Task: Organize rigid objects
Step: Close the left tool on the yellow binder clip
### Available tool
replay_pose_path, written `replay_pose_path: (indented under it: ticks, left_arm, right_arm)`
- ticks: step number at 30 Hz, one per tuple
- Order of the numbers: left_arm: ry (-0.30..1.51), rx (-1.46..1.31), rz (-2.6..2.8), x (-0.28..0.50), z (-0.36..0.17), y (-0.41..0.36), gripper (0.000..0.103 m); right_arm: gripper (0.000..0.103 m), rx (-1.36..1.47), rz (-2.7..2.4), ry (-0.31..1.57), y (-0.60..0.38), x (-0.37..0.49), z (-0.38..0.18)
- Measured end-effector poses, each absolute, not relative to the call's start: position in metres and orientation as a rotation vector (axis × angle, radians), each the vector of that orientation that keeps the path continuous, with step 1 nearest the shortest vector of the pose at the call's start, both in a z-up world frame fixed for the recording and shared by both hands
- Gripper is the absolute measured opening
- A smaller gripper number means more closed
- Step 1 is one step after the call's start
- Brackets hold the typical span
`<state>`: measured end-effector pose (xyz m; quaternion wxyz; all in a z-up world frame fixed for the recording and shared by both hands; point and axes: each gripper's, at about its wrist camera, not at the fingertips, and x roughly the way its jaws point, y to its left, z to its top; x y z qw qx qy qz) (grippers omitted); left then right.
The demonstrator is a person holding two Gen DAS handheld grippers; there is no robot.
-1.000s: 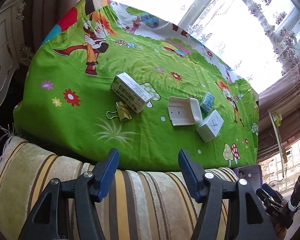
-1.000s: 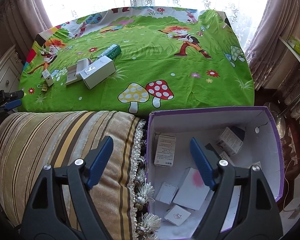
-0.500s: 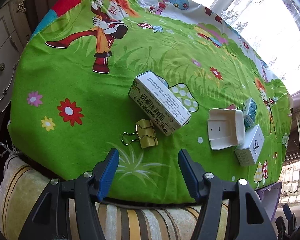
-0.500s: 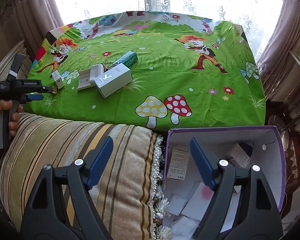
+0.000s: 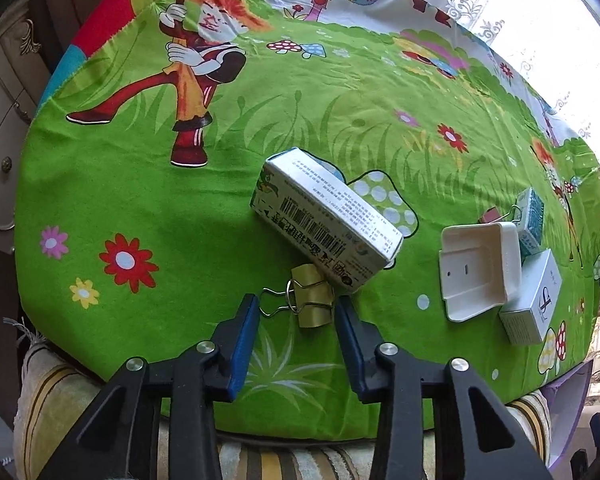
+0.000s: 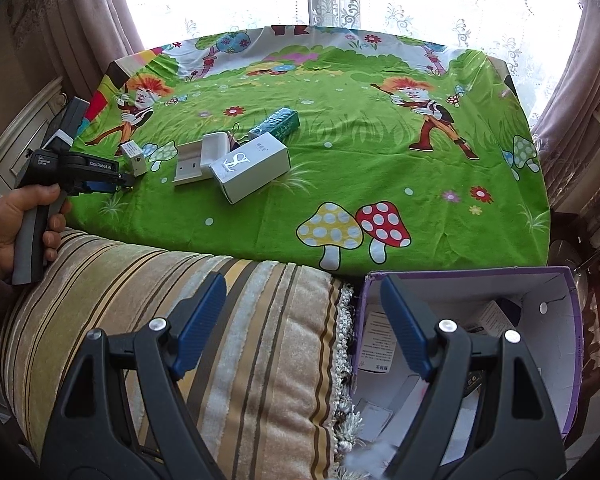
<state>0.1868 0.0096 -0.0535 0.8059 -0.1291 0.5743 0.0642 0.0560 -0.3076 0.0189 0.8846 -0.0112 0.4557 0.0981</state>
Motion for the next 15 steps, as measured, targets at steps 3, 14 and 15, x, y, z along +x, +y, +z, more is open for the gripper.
replay_pose_path:
  ticks: [3,14,15]
  left_arm:
    - [1.228,-0.264,0.091,0.1873,-0.0539,0.0068,0.021]
    - [1.21,-0.296,0.035,0.1852,-0.0485,0.0056,0.015]
    - [1.208,-0.289,0.031,0.1847,-0.048,0.0042,0.015]
  right_arm:
    - [0.082,-0.021,0.205,0.952,-0.3076,0.0565,0.0184]
    - [0.082,-0.029,0.208,0.955,-0.3055,0.0558,0.0174]
    - [0.082,-0.028,0.208,0.955,-0.3056,0.0558,0.0174]
